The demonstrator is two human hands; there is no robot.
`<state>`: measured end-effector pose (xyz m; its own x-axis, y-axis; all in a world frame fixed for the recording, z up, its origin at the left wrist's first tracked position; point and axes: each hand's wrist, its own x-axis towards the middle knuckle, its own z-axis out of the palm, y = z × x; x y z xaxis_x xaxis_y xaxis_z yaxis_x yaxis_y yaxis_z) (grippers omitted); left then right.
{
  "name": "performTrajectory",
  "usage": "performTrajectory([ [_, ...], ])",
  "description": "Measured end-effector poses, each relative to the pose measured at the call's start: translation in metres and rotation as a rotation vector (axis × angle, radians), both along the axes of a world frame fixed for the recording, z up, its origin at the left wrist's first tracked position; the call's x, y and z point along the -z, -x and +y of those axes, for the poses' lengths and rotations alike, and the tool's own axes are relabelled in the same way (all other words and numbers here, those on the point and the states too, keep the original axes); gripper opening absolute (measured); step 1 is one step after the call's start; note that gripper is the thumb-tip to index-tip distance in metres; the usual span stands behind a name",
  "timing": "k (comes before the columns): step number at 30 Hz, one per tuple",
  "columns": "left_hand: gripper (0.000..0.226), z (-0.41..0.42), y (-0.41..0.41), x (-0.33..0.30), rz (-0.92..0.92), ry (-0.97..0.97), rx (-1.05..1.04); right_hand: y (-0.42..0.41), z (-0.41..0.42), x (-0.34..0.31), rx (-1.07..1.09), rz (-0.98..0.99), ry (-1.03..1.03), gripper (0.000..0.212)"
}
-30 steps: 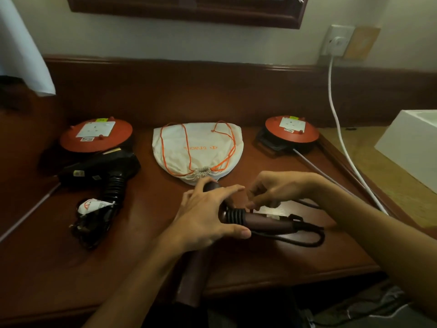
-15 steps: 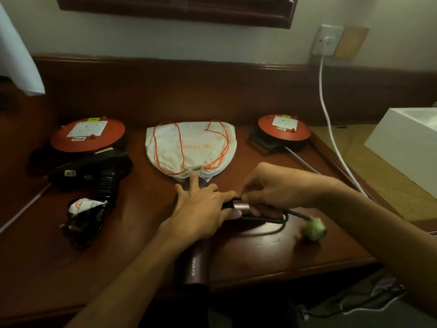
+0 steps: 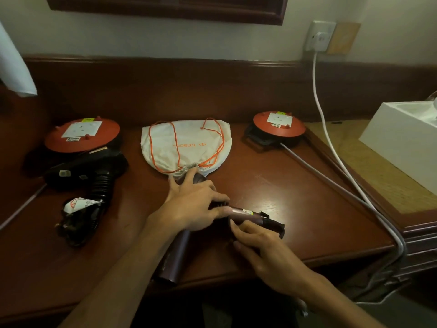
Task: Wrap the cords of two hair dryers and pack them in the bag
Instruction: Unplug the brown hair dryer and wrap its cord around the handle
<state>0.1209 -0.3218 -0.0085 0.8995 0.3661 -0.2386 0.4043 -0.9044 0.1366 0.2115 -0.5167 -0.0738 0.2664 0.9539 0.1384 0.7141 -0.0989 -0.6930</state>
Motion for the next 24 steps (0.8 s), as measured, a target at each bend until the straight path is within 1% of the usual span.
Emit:
performTrajectory([
  [1, 0.063, 0.000, -0.001, -0.003, 0.101, -0.028, 0.042, 0.000, 0.000, 0.002, 0.000, -0.029, -0.016, 0.040],
  [3, 0.097, -0.003, -0.007, -0.006, 0.263, -0.103, 0.107, 0.000, 0.000, 0.005, -0.002, -0.079, -0.047, 0.043],
  [4, 0.108, -0.005, -0.010, -0.005, 0.299, -0.153, 0.129, 0.000, 0.000, 0.006, -0.003, -0.086, -0.056, 0.043],
  [5, 0.111, -0.006, -0.012, -0.004, 0.297, -0.197, 0.149, 0.000, 0.000, 0.006, -0.003, -0.086, -0.062, 0.044],
  [7, 0.106, -0.006, -0.013, -0.001, 0.228, -0.230, 0.202, -0.001, 0.001, 0.007, 0.003, -0.073, -0.069, 0.045],
  [11, 0.089, 0.001, -0.002, 0.003, 0.074, -0.199, 0.262, 0.001, 0.002, 0.011, 0.019, -0.081, -0.137, 0.041],
  [13, 0.082, 0.006, 0.003, 0.000, -0.040, -0.086, 0.221, 0.003, 0.006, 0.010, 0.076, -0.084, -0.269, 0.036],
  [16, 0.072, 0.023, 0.007, 0.002, -0.315, 0.229, 0.114, 0.005, 0.020, -0.001, 0.180, -0.139, -0.476, 0.027],
  [18, 0.069, 0.036, 0.009, 0.009, -0.481, 0.451, 0.081, 0.003, 0.030, -0.011, 0.199, -0.092, -0.494, 0.017],
  [19, 0.069, 0.040, 0.011, 0.012, -0.535, 0.551, 0.066, 0.002, 0.033, -0.017, 0.187, -0.020, -0.459, 0.010],
  [20, 0.068, 0.042, 0.014, 0.014, -0.572, 0.628, 0.047, 0.002, 0.035, -0.022, 0.162, 0.083, -0.384, 0.011],
  [22, 0.067, 0.045, 0.020, 0.016, -0.601, 0.711, 0.002, -0.005, 0.038, -0.029, 0.082, 0.272, -0.147, 0.033],
  [24, 0.066, 0.045, 0.027, 0.017, -0.602, 0.721, -0.020, -0.021, 0.044, -0.031, -0.001, 0.323, 0.062, 0.053],
])
